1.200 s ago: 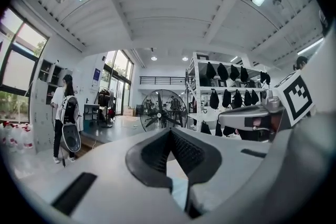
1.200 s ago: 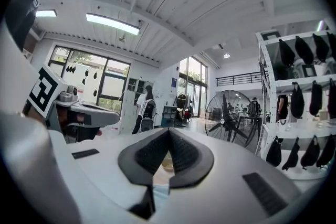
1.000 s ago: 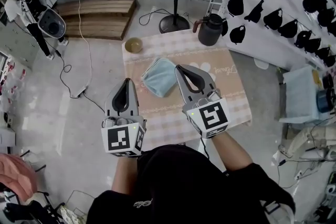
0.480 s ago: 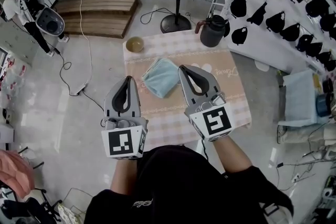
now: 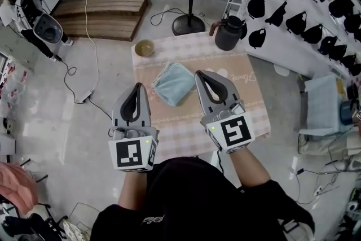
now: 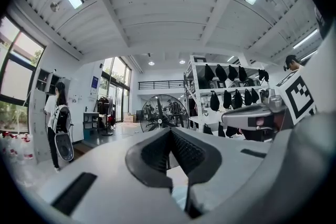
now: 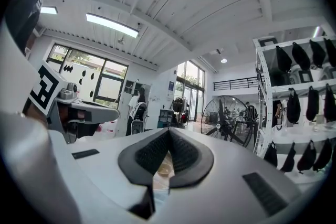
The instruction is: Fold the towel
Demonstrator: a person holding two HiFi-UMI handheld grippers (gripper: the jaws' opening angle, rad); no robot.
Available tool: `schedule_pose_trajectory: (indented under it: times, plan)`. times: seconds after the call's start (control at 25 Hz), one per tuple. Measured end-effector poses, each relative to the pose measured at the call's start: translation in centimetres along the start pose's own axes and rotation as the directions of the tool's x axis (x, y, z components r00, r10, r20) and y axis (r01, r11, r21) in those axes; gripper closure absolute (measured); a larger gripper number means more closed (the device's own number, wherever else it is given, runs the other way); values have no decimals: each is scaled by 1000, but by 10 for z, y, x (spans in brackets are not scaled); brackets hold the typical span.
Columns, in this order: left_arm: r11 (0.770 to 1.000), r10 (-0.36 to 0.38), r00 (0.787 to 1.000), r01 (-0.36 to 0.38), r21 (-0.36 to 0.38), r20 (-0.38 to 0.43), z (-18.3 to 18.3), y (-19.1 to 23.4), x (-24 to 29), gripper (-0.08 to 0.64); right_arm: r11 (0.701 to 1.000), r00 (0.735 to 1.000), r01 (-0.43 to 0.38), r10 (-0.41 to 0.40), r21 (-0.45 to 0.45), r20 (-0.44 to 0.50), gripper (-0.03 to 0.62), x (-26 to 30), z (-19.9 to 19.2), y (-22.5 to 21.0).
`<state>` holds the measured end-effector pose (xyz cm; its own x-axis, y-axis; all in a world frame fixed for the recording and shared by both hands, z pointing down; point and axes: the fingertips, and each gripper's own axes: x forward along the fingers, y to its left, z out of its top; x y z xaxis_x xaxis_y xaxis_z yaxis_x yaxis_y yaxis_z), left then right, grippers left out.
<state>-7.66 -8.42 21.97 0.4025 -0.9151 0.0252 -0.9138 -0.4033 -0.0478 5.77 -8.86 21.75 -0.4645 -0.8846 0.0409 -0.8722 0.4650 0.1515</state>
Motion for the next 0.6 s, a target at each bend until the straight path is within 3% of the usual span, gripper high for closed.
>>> schedule_pose_trajectory:
  times: [0.6]
  plan:
    - [1000, -12, 1000, 12, -7, -3, -3, 2, -6, 557, 1000, 1000, 2, -2, -6, -12, 592, -2, -1, 8]
